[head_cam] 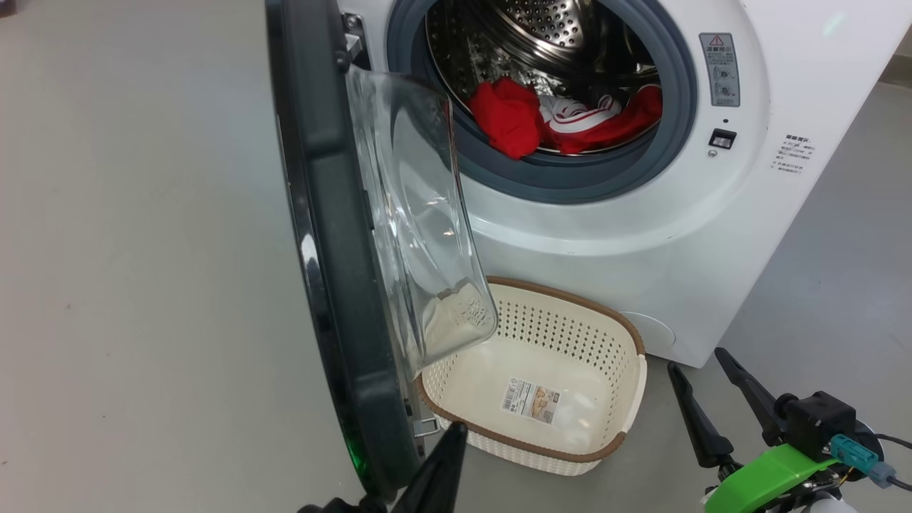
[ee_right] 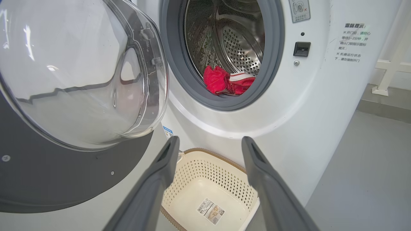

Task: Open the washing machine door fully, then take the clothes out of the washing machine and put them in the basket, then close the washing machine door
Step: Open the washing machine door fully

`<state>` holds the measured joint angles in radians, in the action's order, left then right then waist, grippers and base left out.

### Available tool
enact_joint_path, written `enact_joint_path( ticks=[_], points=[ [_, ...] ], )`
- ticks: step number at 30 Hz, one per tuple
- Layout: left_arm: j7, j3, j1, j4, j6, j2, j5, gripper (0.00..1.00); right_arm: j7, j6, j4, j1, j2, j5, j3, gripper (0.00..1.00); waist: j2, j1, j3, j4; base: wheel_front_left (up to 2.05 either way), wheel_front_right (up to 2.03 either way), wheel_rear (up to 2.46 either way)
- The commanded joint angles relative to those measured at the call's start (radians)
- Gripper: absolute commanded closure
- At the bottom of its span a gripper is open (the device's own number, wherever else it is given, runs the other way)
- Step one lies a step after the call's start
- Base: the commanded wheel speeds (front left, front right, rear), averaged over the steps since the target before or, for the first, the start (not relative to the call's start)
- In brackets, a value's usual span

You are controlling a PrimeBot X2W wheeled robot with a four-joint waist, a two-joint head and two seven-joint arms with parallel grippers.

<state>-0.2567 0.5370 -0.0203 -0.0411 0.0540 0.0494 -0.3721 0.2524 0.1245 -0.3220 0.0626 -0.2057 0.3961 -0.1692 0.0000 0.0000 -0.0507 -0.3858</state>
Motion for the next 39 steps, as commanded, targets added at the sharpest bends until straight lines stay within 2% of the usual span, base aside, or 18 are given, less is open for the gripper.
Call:
enact_joint_path(
  ticks=[1,11,22,39],
  points=[
    [-0.005,-0.04,-0.031,0.006,0.013,0.001,-0.006,1.0,0.009,0.006,0.023,0.009,-0.011,-0.013,-0.015,0.0,0.0,0.0,0.001,-0.001,0.0,0.0,0.0],
    [-0.005,-0.112,-0.036,-0.058,0.014,0.001,-0.013,1.0,0.009,0.006,0.029,0.003,-0.004,-0.017,-0.005,0.0,0.0,0.0,0.008,-0.008,0.0,0.0,0.0],
    [-0.005,-0.186,-0.017,-0.069,0.015,0.002,0.008,1.0,0.009,0.006,0.033,0.0,0.001,-0.021,0.004,0.0,0.0,0.0,0.006,-0.025,0.0,0.0,0.0],
    [-0.005,-0.44,0.024,-0.042,0.057,0.057,0.023,1.0,0.009,0.006,0.043,0.005,-0.008,-0.019,0.0,0.0,0.0,0.0,-0.016,-0.035,0.0,0.0,0.0]
  ],
)
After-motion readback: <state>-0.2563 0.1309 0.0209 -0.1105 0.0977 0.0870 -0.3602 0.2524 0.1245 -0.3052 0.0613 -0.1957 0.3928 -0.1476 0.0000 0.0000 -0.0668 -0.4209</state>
